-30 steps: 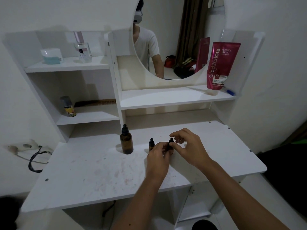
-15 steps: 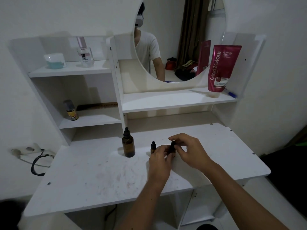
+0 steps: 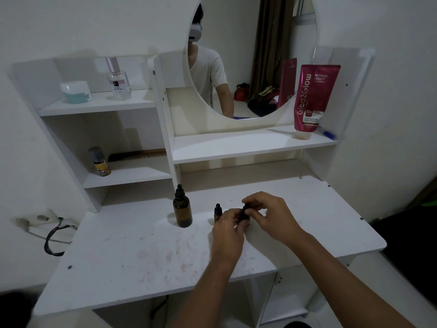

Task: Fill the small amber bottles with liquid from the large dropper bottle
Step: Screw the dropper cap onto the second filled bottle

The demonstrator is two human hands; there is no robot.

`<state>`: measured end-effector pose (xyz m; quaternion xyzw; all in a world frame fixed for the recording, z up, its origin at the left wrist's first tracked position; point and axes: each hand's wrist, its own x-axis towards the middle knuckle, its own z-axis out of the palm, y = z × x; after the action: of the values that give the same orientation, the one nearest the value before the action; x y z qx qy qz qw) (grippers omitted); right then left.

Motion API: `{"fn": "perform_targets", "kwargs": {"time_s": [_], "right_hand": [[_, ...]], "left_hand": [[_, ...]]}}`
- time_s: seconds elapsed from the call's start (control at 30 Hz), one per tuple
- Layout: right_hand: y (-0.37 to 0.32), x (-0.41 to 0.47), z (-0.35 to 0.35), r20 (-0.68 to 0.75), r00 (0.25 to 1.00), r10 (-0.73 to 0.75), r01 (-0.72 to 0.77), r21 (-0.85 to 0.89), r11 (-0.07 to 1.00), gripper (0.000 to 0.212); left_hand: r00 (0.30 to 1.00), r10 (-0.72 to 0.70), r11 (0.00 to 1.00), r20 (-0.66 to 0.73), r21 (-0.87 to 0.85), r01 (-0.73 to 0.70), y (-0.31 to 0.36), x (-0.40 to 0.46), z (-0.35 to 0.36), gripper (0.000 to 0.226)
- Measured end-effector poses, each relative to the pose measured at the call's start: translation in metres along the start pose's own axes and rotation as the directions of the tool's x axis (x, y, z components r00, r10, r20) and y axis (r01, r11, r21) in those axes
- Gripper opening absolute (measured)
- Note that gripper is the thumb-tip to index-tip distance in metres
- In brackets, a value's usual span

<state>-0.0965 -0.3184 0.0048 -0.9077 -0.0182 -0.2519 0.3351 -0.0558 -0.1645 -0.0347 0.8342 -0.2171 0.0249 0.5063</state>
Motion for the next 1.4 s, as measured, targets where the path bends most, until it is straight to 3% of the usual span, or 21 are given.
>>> {"fn": "perform_targets", "kwargs": {"time_s": [0.27, 0.63, 1.1, 1.4], "right_hand": [[0.002, 0.003, -0.001, 0.077, 0.997, -0.011, 0.014, -0.043, 0.999, 0.032], [0.000, -0.004, 0.011, -0.064, 0.997, 0.038, -0.037, 0.019, 0.999, 0.025], [-0.010, -0.010, 0.009, -0.073, 0.994, 0.077, -0.075, 0.040, 0.996, 0.032], [-0.040, -0.008, 0.002, -0.177, 0.984, 0.031, -0.034, -0.016, 0.999, 0.030]], "left_hand": [[1.000, 0.000, 1.000, -0.006, 0.007, 0.000, 0.000, 0.001, 0.002, 0.020], [1.000, 0.009, 1.000, -0.008, -0.022, -0.009, -0.002, 0.001, 0.002, 0.021], [1.000, 0.016, 0.999, 0.004, -0.032, -0.016, -0.002, -0.007, -0.002, 0.037], [0.999, -0.045, 0.993, 0.005, -0.110, 0.046, -0.011, -0.033, -0.032, 0.040]]}}
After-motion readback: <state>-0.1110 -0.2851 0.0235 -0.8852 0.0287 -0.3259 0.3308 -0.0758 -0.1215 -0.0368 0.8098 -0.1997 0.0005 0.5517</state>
